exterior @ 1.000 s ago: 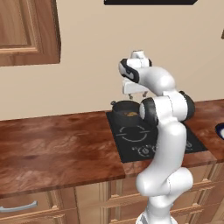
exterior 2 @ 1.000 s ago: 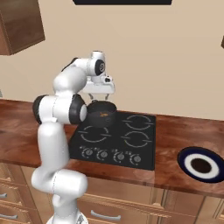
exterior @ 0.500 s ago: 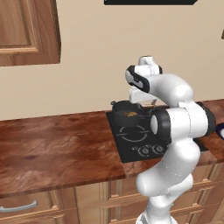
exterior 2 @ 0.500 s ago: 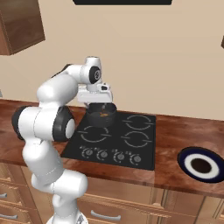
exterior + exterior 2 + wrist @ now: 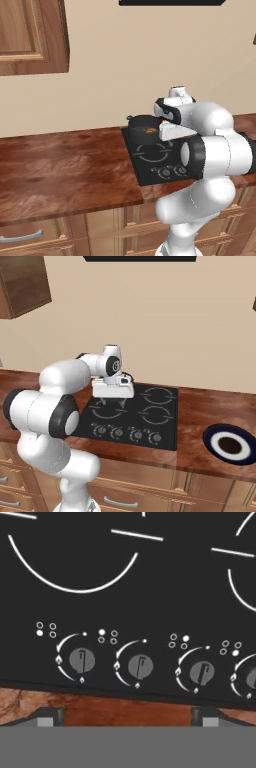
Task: Retrieve the frozen meat and place it in the pot on a burner. Then turn the burner on.
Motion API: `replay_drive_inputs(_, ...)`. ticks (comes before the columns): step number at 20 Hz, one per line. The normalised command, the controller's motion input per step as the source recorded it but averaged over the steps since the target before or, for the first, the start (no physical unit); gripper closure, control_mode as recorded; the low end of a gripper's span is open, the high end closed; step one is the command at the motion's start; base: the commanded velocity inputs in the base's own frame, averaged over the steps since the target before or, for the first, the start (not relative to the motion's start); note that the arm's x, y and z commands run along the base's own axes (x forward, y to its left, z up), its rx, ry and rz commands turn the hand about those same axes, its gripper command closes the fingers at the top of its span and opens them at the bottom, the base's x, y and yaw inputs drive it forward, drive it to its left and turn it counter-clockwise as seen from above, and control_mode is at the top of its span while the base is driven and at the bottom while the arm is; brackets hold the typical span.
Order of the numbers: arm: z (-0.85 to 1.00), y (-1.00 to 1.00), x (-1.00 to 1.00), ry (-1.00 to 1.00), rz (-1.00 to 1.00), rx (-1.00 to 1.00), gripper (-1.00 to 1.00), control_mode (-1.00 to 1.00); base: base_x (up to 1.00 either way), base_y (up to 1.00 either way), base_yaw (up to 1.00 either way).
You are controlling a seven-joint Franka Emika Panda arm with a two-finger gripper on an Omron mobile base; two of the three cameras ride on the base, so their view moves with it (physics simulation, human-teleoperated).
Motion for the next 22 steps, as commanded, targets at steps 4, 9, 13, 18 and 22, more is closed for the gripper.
replay_drive_inputs(4,-0.52,-0.36,0.0,0.0,-0.01,0.1,-1.0,-1.0,0.0,0.0,0.0)
replay_drive_inputs(9,-0.26,-0.02,-0.08,0.0,-0.09,0.02,-1.0,-1.0,0.0,0.0,0.0)
replay_drive_inputs(13,-0.2,0.0,-0.01,0.01,-0.01,-0.02,-1.0,-1.0,0.0,0.0,0.0)
replay_drive_inputs(18,-0.46,0.0,0.0,0.0,0.0,-0.07,-1.0,-1.0,0.0,0.0,0.0)
replay_drive_inputs(22,-0.62,0.0,0.0,0.0,0.0,-0.02,-1.0,-1.0,0.0,0.0,0.0)
